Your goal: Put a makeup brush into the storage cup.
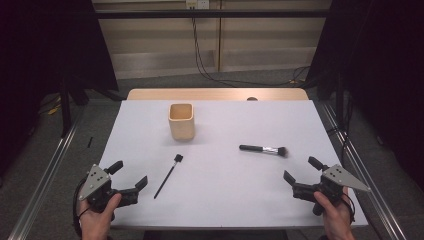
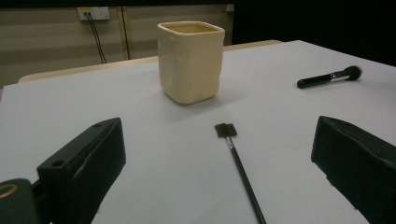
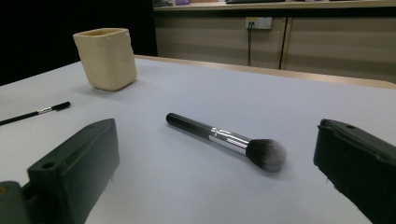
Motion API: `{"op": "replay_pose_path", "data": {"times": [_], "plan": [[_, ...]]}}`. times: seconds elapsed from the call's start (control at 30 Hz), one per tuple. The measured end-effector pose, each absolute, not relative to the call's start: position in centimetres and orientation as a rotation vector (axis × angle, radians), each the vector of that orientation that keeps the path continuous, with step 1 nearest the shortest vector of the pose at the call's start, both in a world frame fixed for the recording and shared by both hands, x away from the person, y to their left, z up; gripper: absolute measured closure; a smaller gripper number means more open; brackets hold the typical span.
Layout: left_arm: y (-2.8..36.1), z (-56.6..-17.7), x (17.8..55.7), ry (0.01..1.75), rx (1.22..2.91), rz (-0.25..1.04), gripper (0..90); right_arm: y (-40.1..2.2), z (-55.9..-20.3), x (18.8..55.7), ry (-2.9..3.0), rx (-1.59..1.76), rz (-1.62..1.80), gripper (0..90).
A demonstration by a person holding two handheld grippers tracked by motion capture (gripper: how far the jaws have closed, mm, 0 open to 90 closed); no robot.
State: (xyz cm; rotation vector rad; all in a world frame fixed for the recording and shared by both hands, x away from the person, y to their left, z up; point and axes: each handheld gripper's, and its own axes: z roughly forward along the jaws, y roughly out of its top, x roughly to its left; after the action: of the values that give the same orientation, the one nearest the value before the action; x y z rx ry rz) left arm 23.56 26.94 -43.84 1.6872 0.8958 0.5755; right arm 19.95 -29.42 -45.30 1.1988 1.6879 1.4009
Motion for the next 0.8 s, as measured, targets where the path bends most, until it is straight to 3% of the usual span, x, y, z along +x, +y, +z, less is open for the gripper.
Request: {"op": "replay_pose_path", "data": {"times": [0.8], "plan": [[26.22, -43.05, 23.85, 0.871, 1.699, 0.523, 3.3, -28.93, -45.45, 20.56, 1.714, 1.2, 1.411, 0.0]]}}
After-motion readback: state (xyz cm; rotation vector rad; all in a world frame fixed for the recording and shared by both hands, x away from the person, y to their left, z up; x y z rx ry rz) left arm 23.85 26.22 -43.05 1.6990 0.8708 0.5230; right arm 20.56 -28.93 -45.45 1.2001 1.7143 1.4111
